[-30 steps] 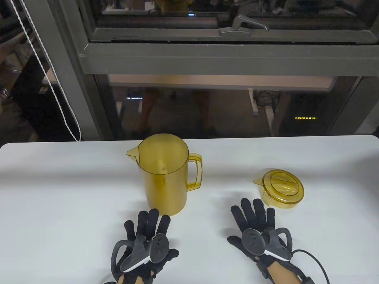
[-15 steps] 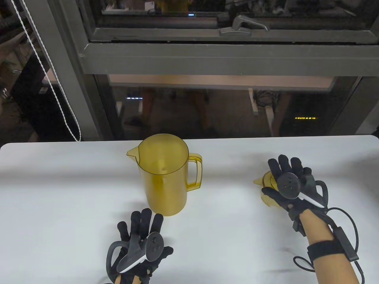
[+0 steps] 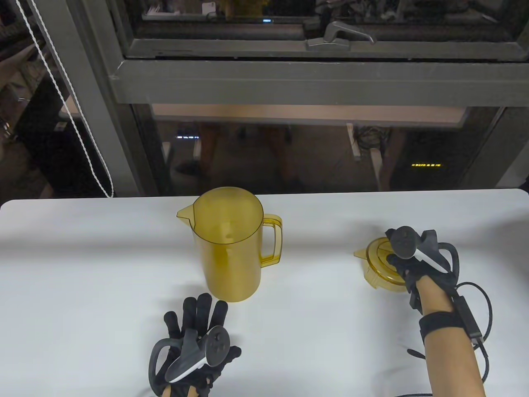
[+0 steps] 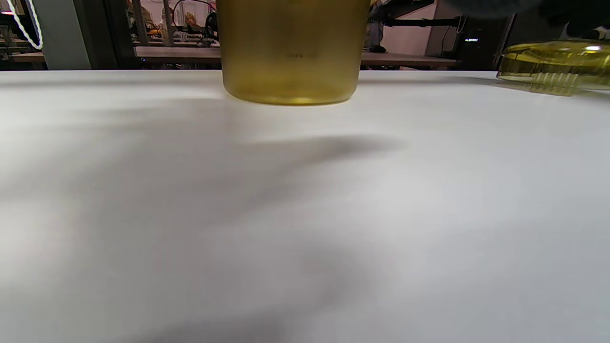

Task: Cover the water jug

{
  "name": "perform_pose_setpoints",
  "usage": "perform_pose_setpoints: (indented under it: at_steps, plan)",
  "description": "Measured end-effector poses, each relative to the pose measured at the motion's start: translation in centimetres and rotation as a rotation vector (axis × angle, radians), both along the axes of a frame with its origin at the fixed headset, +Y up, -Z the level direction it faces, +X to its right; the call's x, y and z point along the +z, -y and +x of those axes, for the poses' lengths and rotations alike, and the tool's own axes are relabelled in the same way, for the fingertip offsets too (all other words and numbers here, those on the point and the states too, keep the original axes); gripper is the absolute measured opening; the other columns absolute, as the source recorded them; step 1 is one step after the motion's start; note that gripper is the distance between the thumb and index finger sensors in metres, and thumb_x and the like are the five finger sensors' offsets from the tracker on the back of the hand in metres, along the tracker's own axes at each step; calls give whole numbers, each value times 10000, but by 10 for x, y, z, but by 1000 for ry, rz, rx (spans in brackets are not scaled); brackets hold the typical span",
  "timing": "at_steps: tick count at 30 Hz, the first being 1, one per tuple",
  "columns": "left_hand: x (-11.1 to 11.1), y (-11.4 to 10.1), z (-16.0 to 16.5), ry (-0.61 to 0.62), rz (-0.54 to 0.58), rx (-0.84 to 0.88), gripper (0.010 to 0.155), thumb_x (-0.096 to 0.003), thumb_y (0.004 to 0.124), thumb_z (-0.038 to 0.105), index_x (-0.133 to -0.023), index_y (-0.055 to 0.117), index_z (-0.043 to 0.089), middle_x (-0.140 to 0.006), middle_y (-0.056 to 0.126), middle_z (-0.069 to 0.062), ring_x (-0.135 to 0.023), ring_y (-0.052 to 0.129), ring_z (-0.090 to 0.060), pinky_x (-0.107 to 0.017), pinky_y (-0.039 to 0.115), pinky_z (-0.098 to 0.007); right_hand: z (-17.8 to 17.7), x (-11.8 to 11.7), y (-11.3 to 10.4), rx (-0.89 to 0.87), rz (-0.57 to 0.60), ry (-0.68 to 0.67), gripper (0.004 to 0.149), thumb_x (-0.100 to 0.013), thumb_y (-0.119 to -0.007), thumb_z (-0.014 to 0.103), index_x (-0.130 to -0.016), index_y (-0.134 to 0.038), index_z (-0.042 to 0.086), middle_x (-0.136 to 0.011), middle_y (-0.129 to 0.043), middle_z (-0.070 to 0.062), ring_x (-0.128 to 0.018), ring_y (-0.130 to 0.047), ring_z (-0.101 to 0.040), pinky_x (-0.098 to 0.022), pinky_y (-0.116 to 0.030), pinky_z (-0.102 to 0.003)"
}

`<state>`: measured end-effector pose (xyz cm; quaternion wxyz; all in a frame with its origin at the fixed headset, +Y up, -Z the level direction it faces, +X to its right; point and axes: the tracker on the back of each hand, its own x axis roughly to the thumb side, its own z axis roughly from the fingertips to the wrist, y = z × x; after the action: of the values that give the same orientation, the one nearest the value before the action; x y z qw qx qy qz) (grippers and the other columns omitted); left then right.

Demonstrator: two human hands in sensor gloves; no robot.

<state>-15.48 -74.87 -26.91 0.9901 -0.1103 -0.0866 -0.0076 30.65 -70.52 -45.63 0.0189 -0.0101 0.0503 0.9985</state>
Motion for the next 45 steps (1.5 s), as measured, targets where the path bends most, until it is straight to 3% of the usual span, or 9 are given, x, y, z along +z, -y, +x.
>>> perform_pose_setpoints:
  at_steps: [6, 16, 23, 26, 33, 41, 45]
  plan:
    - [0, 0, 0, -3, -11, -4, 934, -394, 543, 702, -1006, -63, 339, -1086, -191, -83, -1033, -85, -398, -688, 64, -736, 0, -5, 15, 46, -23, -12, 599, -438, -863, 282, -996, -658, 212, -1042, -757, -92, -923, -846, -381, -688, -750, -522]
    - [0, 1, -1, -10, -27, -13, 934, -395, 543, 701, -1005, -63, 339, -1086, -190, -82, -1034, -83, -398, -689, 65, -736, -3, -8, 22, 90, -28, -23, 592, -433, -862, 255, -990, -664, 223, -1021, -784, -59, -910, -858, -356, -693, -741, -521]
    - [-1, 1, -1, -12, -29, -15, 934, -394, 543, 701, -1005, -63, 339, -1086, -191, -83, -1035, -83, -397, -689, 64, -736, -6, 1, 23, 136, 65, -31, 587, -383, -855, 231, -955, -727, 214, -939, -873, -37, -829, -933, -325, -659, -797, -496]
    - [-1, 0, -1, -10, -29, -13, 933, -395, 543, 701, -1005, -64, 341, -1087, -192, -81, -1035, -86, -396, -689, 61, -735, -7, 14, 21, 159, 98, -46, 588, -376, -851, 228, -952, -733, 203, -924, -881, -47, -806, -941, -328, -651, -803, -494]
    - [-1, -2, 2, 13, -23, -4, 934, -395, 542, 701, -1006, -65, 340, -1087, -193, -80, -1034, -88, -396, -690, 59, -735, -22, 60, -9, 173, 202, -136, 592, -381, -845, 238, -959, -723, 194, -923, -878, -64, -788, -940, -341, -640, -799, -500]
    - [0, -8, 14, 65, 11, -10, 934, -395, 542, 701, -1010, -60, 340, -1089, -192, -79, -1027, -105, -393, -686, 49, -733, -88, 136, -44, 150, 384, -338, 595, -387, -839, 257, -965, -714, 189, -914, -883, -72, -754, -951, -341, -617, -812, -492]
    - [2, -9, 18, 83, 16, -12, 931, -396, 543, 700, -1017, -50, 339, -1090, -192, -79, -1025, -108, -393, -686, 47, -732, -123, 166, -45, 116, 419, -403, 597, -394, -830, 268, -971, -706, 183, -912, -883, -79, -739, -952, -342, -607, -816, -489]
